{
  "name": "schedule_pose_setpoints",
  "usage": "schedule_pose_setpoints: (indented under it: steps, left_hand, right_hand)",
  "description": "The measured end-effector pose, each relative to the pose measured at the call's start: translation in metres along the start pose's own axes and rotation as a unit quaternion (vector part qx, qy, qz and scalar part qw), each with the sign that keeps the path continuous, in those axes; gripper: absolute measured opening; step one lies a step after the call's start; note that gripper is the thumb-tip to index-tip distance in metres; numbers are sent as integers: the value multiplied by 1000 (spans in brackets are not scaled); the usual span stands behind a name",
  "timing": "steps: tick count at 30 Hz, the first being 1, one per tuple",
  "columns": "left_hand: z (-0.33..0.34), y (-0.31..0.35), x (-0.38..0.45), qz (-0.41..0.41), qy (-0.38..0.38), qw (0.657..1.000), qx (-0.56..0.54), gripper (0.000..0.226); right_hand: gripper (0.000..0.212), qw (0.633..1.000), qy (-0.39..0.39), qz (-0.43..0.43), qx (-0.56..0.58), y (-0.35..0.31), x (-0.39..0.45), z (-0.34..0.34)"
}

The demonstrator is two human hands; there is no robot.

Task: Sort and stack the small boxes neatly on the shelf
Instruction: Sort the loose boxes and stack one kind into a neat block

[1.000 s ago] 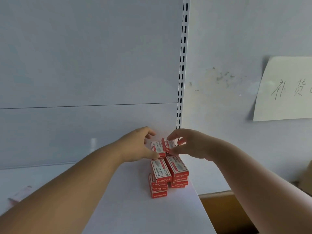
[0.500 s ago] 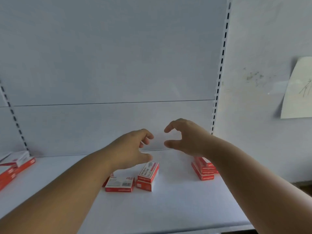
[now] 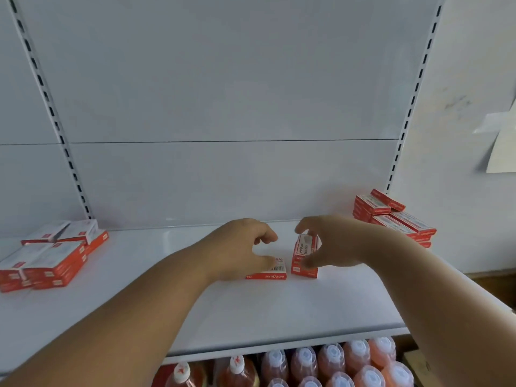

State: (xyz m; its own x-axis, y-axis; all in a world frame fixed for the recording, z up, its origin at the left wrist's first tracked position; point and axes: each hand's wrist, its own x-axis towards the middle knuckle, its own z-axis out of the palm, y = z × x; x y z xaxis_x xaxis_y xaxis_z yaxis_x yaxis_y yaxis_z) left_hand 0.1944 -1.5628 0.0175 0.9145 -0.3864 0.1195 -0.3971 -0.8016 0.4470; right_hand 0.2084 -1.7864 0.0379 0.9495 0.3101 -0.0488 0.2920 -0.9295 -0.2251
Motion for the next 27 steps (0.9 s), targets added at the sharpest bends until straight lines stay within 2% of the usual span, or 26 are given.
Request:
schedule_pose_setpoints:
  steps: [2,4,6,8,10,12,14,16,18,20,21,24,27]
  left_hand:
    - [3,7,4,10,15,1000,6,48]
    - [5,15,8,-11,37,999,-28,49]
    - [5,23,13,-52,42,989,-134,46]
    - [4,28,15,-77,41,966,-244,32]
    - [4,28,14,-80,63,942,-319,19]
    - [4,22,12,-89,101,930,-342,14]
    - [3,13,9,-109,133,921,-350,14]
    - [1,2,5,-122,161,907,-370,14]
    - [-2,-6,2,-128,191,899,-372,14]
    - [-2,-12,-2,-126,212,898,-366,14]
    - [-1,-14,-3,-122,220,895,-369,14]
    - [2,-20,-9,-104,248,878,-397,15]
    - [-1,-23,-11,-99,290,854,-420,17]
  right_hand:
    - [69,999,36,-8,34,0,-2,3]
    - [73,989,127,-47,54,-1,-6,3]
    - [79,971,207,-96,64,-4,-10,2]
    - [84,960,244,-123,64,-9,-14,0]
    - [91,956,253,-131,65,-13,-16,1]
    - [100,954,260,-115,90,-16,-17,5]
    - [101,957,257,-79,110,-18,-16,13]
    - [86,975,201,-45,81,-22,-13,21]
    - [71,994,104,-28,35,-29,-11,27]
    - [63,998,37,-45,-15,-38,-7,32]
    - [59,997,33,-60,-31,-42,-4,34]
    - [51,992,96,-83,-13,-46,2,36]
    - [50,976,197,-51,80,-39,4,32]
